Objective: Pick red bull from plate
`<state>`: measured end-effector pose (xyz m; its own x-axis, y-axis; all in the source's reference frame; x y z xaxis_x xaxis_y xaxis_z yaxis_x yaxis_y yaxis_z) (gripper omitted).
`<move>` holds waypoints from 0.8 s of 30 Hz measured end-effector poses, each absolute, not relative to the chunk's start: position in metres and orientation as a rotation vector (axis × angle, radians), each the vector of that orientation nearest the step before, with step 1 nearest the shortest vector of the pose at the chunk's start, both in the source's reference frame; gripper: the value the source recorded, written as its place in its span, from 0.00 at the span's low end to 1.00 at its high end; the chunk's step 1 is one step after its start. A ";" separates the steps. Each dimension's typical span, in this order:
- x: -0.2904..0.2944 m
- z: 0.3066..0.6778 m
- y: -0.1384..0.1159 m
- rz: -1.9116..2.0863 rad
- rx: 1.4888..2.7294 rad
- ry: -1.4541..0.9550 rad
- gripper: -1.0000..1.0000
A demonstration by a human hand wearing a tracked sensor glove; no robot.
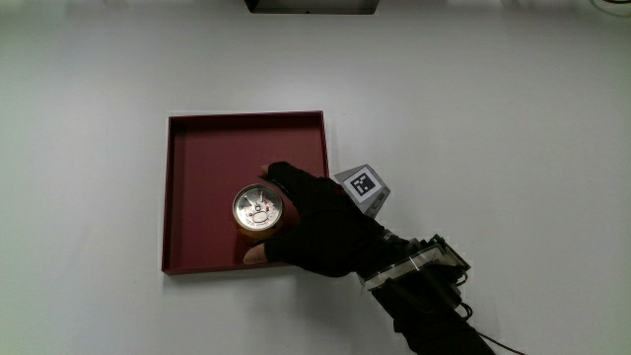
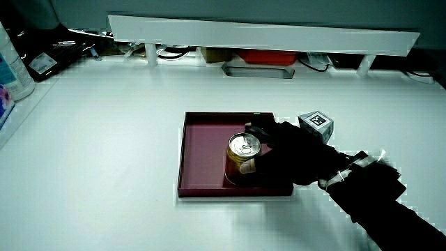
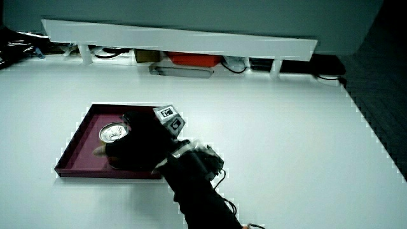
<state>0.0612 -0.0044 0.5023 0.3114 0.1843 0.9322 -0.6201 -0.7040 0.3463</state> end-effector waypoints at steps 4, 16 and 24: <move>0.060 0.505 -0.002 1.494 1.918 -0.372 0.65; 0.063 0.509 0.004 1.595 1.944 -0.329 0.88; 0.066 0.508 0.005 1.643 1.972 -0.333 1.00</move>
